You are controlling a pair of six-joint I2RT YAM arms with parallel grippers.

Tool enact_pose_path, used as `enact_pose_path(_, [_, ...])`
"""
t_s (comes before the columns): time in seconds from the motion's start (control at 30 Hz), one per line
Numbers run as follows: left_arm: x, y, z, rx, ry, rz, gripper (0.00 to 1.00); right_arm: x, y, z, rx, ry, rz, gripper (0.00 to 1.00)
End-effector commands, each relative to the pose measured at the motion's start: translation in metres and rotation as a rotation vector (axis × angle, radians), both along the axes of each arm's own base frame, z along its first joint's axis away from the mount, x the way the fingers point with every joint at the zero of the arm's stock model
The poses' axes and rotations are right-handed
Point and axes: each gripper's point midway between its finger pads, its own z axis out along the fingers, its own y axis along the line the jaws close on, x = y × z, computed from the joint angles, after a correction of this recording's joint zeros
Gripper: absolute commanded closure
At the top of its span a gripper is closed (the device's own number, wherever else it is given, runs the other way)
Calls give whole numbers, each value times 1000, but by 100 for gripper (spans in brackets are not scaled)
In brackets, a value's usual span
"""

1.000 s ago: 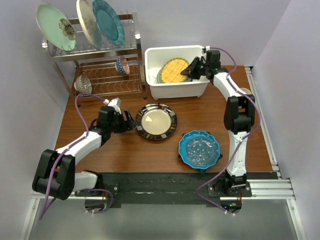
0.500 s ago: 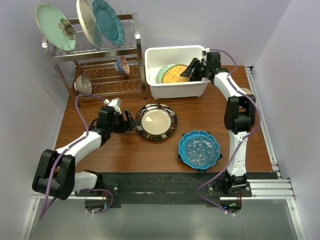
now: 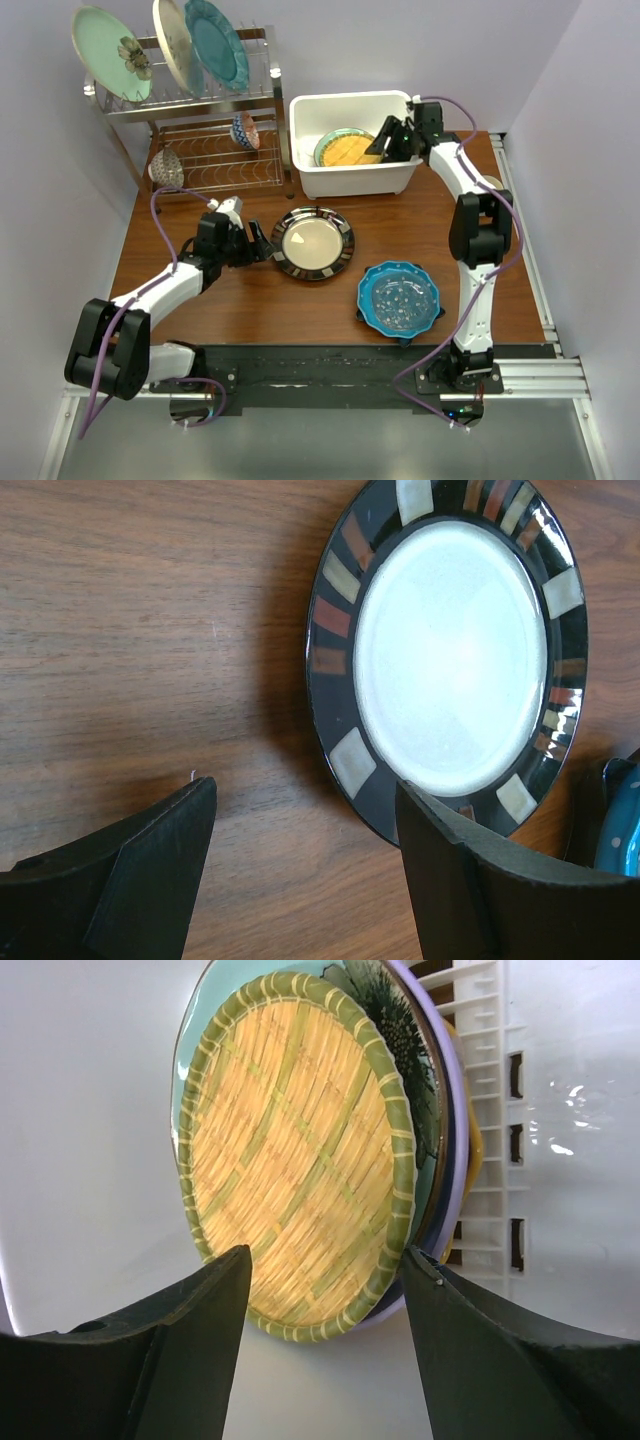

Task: Place the plates into the plastic bin on the countertop
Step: Place the plate in the plastic bin, then pick up the plate at the center of the board.

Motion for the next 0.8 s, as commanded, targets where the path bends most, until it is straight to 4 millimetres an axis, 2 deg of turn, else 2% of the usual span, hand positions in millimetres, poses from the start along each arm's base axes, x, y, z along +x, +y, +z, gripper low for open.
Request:
enact_pose_path(0.0, [12,-6,22,-18,-74,-20,23,-6,-16,74,-46,-138,-37,34])
enact_pose_path(0.07, [12,-6,22,-20,-73,-21,23,-7,-20,82,-61,-159,-43,33])
enact_pose_path(0.1, [12,-6,23,-21,-76,-22,24,-9,-21,94,-66,-182,-50,33])
enact_pose_path(0.2, [11,-6,23,-21,-77,-20,24,-13,-23,109,-71,-217,-54,31])
enact_pose_path(0.23, [11,-5,23,-21,-76,-18,23,-16,-23,120,-66,-238,-54,31])
enact_pose_path(0.3, [11,-6,23,-23,-78,-19,24,-19,-22,128,-58,-255,-49,31])
enact_pose_path(0.33, [11,-6,23,-25,-77,-19,24,-22,-22,139,-47,-274,-49,30])
enact_pose_path(0.47, [10,-10,23,-38,-76,-32,25,-35,-21,161,-21,-313,-42,30])
enact_pose_path(0.63, [12,-14,24,-63,-84,-45,27,-58,-19,180,1,-349,-25,30])
enact_pose_path(0.67, [13,-15,24,-65,-82,-46,29,-63,-19,174,5,-339,-21,30])
enact_pose_path(0.7, [13,-16,23,-67,-80,-49,29,-71,-19,184,10,-361,-17,30])
enact_pose_path(0.73, [13,-17,24,-72,-81,-50,30,-76,-17,176,15,-344,-12,30])
enact_pose_path(0.77, [14,-17,22,-74,-75,-52,31,-81,-17,178,18,-350,-8,30])
